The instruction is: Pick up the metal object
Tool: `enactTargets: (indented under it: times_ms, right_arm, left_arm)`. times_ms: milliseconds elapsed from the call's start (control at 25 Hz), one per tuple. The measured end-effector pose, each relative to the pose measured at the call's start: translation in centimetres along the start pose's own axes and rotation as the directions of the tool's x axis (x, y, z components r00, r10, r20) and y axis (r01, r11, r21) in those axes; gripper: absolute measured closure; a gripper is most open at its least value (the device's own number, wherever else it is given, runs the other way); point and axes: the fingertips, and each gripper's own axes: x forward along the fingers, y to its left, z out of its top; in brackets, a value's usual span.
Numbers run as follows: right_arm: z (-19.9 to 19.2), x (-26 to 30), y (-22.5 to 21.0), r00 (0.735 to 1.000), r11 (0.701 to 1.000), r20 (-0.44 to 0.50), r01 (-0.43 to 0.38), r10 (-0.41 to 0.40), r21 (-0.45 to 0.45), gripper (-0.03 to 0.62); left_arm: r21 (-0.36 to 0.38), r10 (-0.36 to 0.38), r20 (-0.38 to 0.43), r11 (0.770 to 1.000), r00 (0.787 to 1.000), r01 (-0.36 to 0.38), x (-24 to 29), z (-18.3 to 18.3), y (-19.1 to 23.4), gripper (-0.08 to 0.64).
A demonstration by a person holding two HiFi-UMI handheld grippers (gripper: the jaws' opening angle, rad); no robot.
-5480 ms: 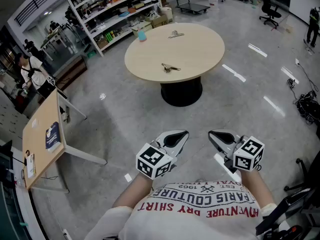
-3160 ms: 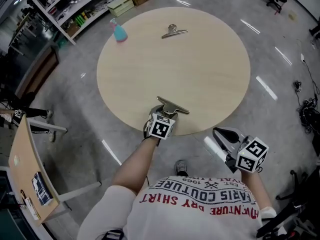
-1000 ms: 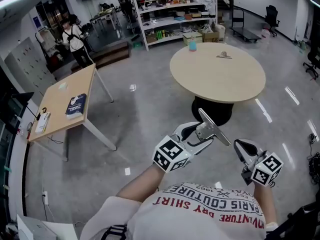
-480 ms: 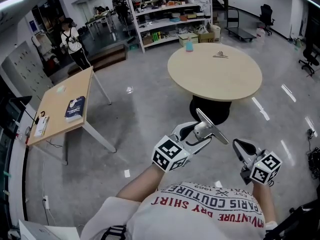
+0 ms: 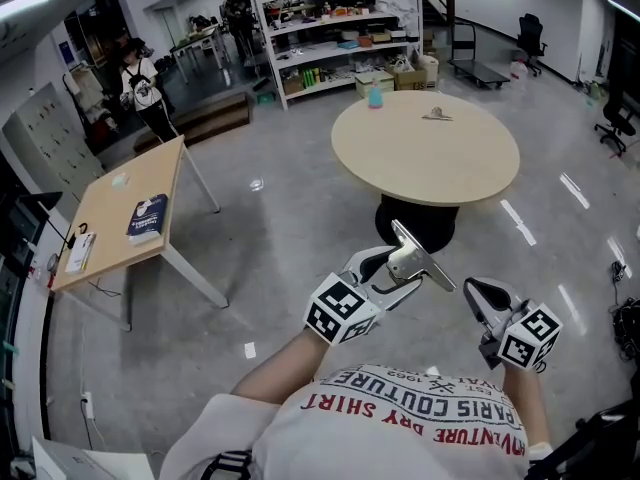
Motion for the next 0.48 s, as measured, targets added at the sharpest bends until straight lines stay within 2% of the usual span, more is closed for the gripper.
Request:
enactTargets:
  times_ms: [480]
  right_arm:
    - [-0.4,-1.3,-1.7,1.0,1.0,0.009,0.0,0.0,0.004,0.591]
  left_arm:
    - [0.002,-0.007,-0.001,1.0,1.0,0.007,2.2,0.0,-1.1,0.282]
